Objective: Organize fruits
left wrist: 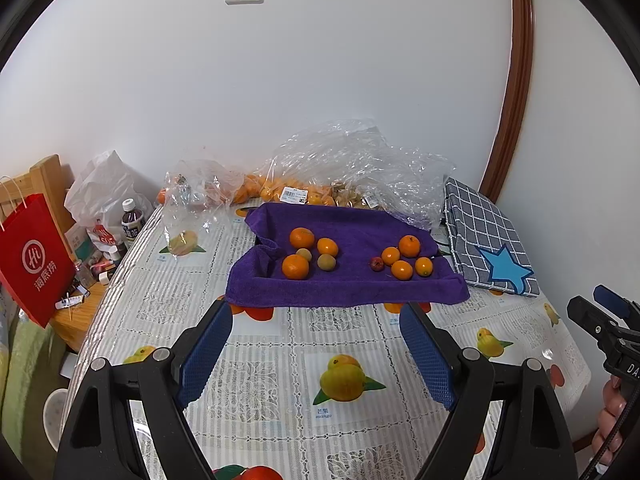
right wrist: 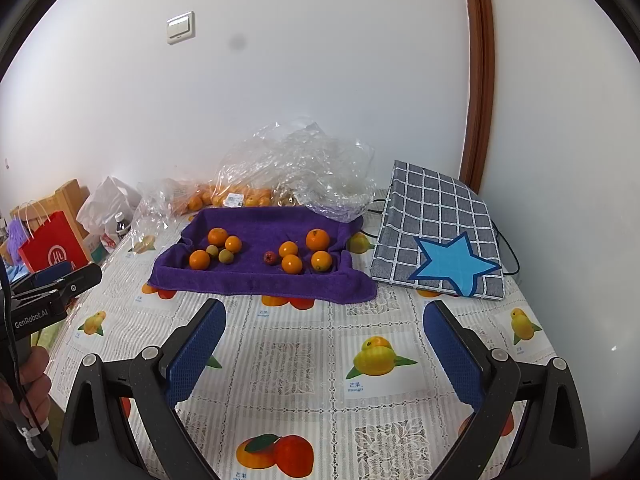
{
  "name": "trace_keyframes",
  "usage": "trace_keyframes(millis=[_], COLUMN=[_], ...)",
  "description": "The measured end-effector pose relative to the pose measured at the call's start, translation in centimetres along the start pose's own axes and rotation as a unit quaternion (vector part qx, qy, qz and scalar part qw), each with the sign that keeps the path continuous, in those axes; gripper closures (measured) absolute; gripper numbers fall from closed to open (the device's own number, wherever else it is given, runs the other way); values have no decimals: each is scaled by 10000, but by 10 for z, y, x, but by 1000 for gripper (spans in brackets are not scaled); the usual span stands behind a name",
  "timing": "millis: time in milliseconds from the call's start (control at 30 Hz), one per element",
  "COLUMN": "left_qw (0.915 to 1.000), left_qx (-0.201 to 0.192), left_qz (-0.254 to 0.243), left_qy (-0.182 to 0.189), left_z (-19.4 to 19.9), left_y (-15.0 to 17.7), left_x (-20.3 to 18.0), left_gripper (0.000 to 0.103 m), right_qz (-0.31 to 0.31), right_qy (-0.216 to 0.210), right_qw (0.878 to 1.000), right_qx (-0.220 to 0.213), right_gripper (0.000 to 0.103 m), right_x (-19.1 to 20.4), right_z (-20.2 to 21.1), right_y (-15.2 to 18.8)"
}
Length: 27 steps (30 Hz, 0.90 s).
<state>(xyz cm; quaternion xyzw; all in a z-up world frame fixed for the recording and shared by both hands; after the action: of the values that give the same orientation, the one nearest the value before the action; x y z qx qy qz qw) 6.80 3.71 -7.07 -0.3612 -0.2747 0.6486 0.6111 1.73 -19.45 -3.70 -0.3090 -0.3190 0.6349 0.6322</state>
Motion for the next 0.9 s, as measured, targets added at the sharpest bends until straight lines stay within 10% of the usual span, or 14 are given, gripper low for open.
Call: trace_keyframes(millis=[900], left_qw=[10000], left_qx=[-22], left_qz=[2], left_qy=[-3], left_z=[1], left_y=[-1], left_x=[-3], left_gripper=[18], right_qz=[65], right_qy=[11], right_qw=[10000], right_qx=[-72], right_gripper=[5], right_x=[2], right_z=[6], right_y=[-3])
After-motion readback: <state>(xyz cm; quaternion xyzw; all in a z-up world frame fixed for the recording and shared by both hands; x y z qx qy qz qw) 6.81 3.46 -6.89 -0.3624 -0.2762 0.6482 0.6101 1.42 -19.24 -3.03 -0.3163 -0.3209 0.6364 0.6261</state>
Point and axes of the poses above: each gripper's, at about its wrist camera, not at the fingertips, and z roughly against the way its jaws point, x to its left, y to its underside, the point moved 6 cm from there along -z, roughly the way its jaws point, and after that the axes turned 2 degrees about z, right-handed, at the moved point
